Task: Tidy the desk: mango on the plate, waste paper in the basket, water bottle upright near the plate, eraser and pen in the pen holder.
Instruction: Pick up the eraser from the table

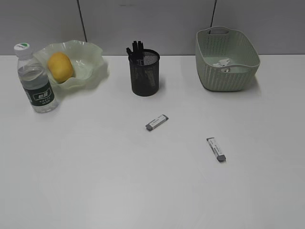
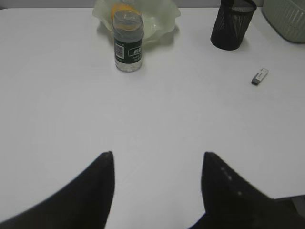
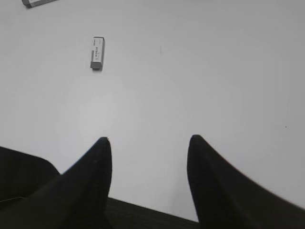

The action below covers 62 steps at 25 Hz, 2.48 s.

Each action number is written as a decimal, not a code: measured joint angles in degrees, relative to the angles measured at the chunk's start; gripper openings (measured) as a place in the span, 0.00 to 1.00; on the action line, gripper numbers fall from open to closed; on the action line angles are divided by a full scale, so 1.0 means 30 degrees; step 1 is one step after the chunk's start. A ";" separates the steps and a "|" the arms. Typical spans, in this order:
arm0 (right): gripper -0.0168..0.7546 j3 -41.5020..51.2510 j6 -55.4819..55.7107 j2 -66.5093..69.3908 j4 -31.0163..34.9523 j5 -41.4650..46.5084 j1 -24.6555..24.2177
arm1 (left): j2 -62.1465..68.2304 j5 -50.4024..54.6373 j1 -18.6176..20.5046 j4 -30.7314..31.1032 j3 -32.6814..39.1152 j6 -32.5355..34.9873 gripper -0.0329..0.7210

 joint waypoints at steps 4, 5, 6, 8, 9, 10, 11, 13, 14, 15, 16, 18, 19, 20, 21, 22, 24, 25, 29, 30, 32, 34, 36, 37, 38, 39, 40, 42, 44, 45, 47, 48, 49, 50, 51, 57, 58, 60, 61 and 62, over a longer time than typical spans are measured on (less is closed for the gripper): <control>0.56 0.0000 0.0000 0.0703 0.0000 -0.0225 0.0000 | -0.0004 -0.0452 0.0000 -0.0021 0.0294 0.0096 0.63; 0.56 0.0000 0.0000 0.1154 0.0000 -0.0280 0.0000 | -0.0021 -0.0557 0.0000 -0.0045 0.0372 0.0164 0.63; 0.56 -0.0020 0.0000 0.1819 0.0000 -0.0390 0.0000 | -0.0021 -0.0669 0.0000 -0.0060 0.0440 0.0182 0.63; 0.56 -0.0076 0.0000 0.3482 0.0000 -0.0738 0.0000 | -0.0021 -0.0907 0.0000 -0.0085 0.0556 0.0237 0.63; 0.56 -0.0128 0.0000 0.4270 0.0022 -0.1001 0.0000 | -0.0021 -0.0957 0.0000 -0.0152 0.0578 0.0237 0.63; 0.56 -0.0272 0.0000 0.5287 0.0022 -0.1208 0.0000 | -0.0021 -0.1000 0.0000 -0.0200 0.0601 0.0237 0.63; 0.56 -0.0495 0.0000 0.6360 0.0022 -0.1427 0.0000 | -0.0021 -0.1000 0.0000 -0.0242 0.0601 0.0237 0.63; 0.56 -0.1205 0.0000 0.8923 0.0022 -0.1812 0.0000 | -0.0021 -0.1000 0.0000 -0.0279 0.0601 0.0244 0.63; 0.56 -0.1726 0.0000 0.9808 0.0022 -0.1903 0.0000 | -0.0021 -0.1000 0.0000 -0.0279 0.0601 0.0244 0.63; 0.56 -0.2306 0.0000 1.0906 0.0067 -0.1963 0.0000 | -0.0021 -0.1000 0.0000 -0.0279 0.0601 0.0244 0.63; 0.56 -0.2848 0.0000 1.1834 0.0102 -0.2006 0.0000 | -0.0021 -0.1000 0.0000 -0.0279 0.0601 0.0244 0.63; 0.56 -0.4326 0.0000 1.4153 0.0279 -0.2047 0.0000 | -0.0021 -0.1000 0.0000 -0.0287 0.0601 0.0244 0.63; 0.56 -0.4992 0.0000 1.5107 0.0386 -0.2101 0.0000 | -0.0021 -0.1014 0.0000 -0.0287 0.0624 0.0244 0.63; 0.56 -0.5811 0.0000 1.6219 0.0562 -0.2099 0.0000 | -0.0021 -0.1014 0.0000 -0.0287 0.0624 0.0244 0.63; 0.56 -0.6627 0.0000 1.7285 0.0689 -0.2104 0.0000 | -0.0021 -0.1014 0.0000 -0.0287 0.0624 0.0244 0.63; 0.56 -0.7275 0.0000 1.8144 0.0827 -0.2104 0.0026 | -0.0021 -0.1014 0.0000 -0.0287 0.0624 0.0244 0.63; 0.56 -0.8715 0.0000 2.0208 0.0950 -0.2104 0.0208 | -0.0021 -0.1014 0.0000 -0.0287 0.0624 0.0244 0.63; 0.56 -0.9380 0.0000 2.0939 0.0966 -0.2082 0.0349 | -0.0021 -0.1022 0.0000 -0.0287 0.0624 0.0244 0.63; 0.55 -1.1441 0.0157 2.3827 0.1076 -0.1690 0.1325 | -0.0021 -0.1037 0.0000 -0.0287 0.0624 0.0244 0.63; 0.55 -1.1900 0.0399 2.4541 0.1076 -0.1477 0.1572 | -0.0021 -0.1037 0.0000 -0.0287 0.0624 0.0244 0.63; 0.55 -1.2639 0.0912 2.5814 0.1076 -0.1217 0.1945 | -0.0021 -0.1058 0.0000 -0.0287 0.0624 0.0244 0.63; 0.55 -1.3020 0.1283 2.6771 0.1076 -0.1027 0.2293 | -0.0021 -0.1058 0.0000 -0.0287 0.0624 0.0244 0.63; 0.54 -1.3096 0.1481 2.7536 0.1076 -0.0977 0.2632 | -0.0021 -0.1065 0.0000 -0.0287 0.0624 0.0244 0.63; 0.54 -1.3121 0.1551 2.7970 0.1076 -0.0949 0.2820 | -0.0021 -0.1080 0.0000 -0.0287 0.0624 0.0244 0.63; 0.54 -1.3145 0.1605 2.8271 0.1076 -0.0949 0.2927 | -0.0021 -0.1080 0.0000 -0.0287 0.0624 0.0244 0.63; 0.54 -1.3169 0.1674 2.8638 0.1208 -0.0966 0.3003 | -0.0021 -0.1080 0.0000 -0.0287 0.0624 0.0244 0.63; 0.54 -1.3169 0.1790 2.8923 0.1251 -0.1029 0.3031 | -0.0021 -0.1080 0.0000 -0.0287 0.0631 0.0244 0.63; 0.54 -1.3169 0.1993 2.9507 0.1295 -0.1178 0.3068 | -0.0021 -0.1080 0.0000 -0.0287 0.0631 0.0244 0.63; 0.52 -1.3169 0.2113 2.9979 0.1076 -0.1624 0.3068 | -0.0021 -0.1080 0.0000 -0.0287 0.0631 0.0244 0.63; 0.52 -1.3169 0.2156 3.0146 0.1295 -0.1887 0.3068 | -0.0021 -0.1087 0.0000 -0.0287 0.0631 0.0244 0.63; 0.51 -1.3169 0.2290 3.0445 0.1295 -0.2361 0.3068 | -0.0021 -0.1105 0.0000 -0.0287 0.0631 0.0244 0.63; 0.50 -1.3176 0.2332 3.0606 0.1295 -0.2610 0.3068 | -0.0021 -0.1103 0.0000 -0.0287 0.0631 0.0244 0.63; 0.50 -1.3191 0.2406 3.0746 0.1295 -0.2808 0.3068 | -0.0021 -0.1103 0.0000 -0.0287 0.0631 0.0244 0.63; 0.50 -1.3191 0.2467 3.0878 0.1295 -0.3011 0.3068 | -0.0021 -0.1103 0.0000 -0.0287 0.0631 0.0244 0.63; 0.50 -1.3191 0.2503 3.1084 0.1295 -0.3206 0.3068 | -0.0021 -0.1110 0.0000 -0.0287 0.0631 0.0244 0.63; 0.49 -1.3197 0.2574 3.2128 0.1295 -0.3504 0.3068 | -0.0021 -0.1125 0.0000 -0.0287 0.0631 0.0244 0.63; 0.47 -1.3234 0.2574 3.2212 0.1295 -0.3487 0.3068 | -0.0021 -0.1125 0.0000 -0.0287 0.0631 0.0244 0.63; 0.41 -1.3236 0.2582 3.2233 0.1279 -0.3487 0.3068 | -0.0021 -0.1125 0.0000 -0.0287 0.0631 0.0244 0.63; 0.36 -1.3253 0.2582 3.2251 0.1279 -0.3487 0.3068 | -0.0021 -0.1125 0.0000 -0.0287 0.0631 0.0244 0.63; 0.32 -1.3250 0.2582 3.2251 0.1279 -0.3487 0.3068 | -0.0021 -0.1125 0.0000 -0.0287 0.0631 0.0244 0.63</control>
